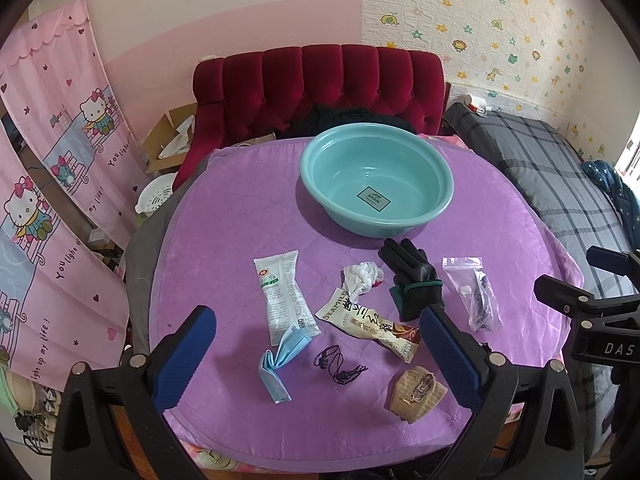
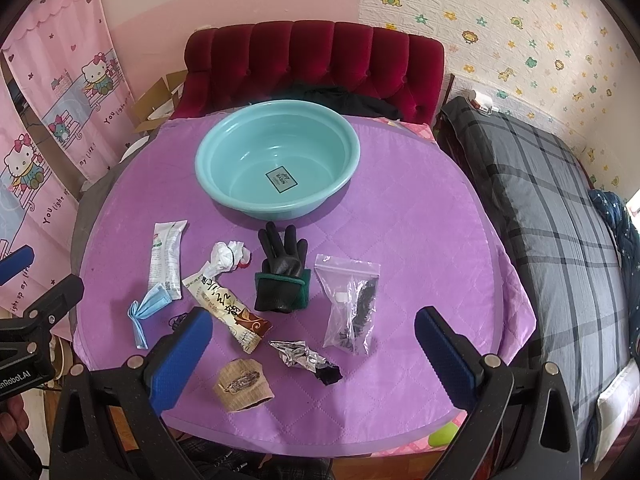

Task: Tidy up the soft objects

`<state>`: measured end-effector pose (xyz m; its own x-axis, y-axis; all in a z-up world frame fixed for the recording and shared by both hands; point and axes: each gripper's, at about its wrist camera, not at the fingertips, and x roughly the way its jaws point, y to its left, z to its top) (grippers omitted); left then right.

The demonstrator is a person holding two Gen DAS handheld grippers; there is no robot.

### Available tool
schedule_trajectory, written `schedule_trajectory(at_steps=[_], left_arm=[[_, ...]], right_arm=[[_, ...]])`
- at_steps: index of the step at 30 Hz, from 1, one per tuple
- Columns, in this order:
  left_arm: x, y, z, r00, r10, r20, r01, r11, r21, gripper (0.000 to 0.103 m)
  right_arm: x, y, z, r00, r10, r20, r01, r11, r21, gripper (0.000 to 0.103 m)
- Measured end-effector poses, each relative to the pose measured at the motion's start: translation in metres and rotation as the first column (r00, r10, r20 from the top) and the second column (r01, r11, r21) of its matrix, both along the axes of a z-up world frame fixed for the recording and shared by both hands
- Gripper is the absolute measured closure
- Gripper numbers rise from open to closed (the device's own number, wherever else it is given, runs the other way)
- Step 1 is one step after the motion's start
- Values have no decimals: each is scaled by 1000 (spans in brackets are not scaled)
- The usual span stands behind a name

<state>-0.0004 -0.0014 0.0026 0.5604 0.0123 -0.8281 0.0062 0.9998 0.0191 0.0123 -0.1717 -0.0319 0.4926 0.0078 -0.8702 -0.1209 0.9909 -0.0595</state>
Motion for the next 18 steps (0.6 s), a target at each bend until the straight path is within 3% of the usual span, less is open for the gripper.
schedule_trajectory(at_steps=[18], left_arm=[[0, 0, 1, 1000, 0, 7, 0, 1000, 8, 0]], right_arm=[[-3, 2, 5, 1000, 12, 12, -12, 1000, -2, 0]])
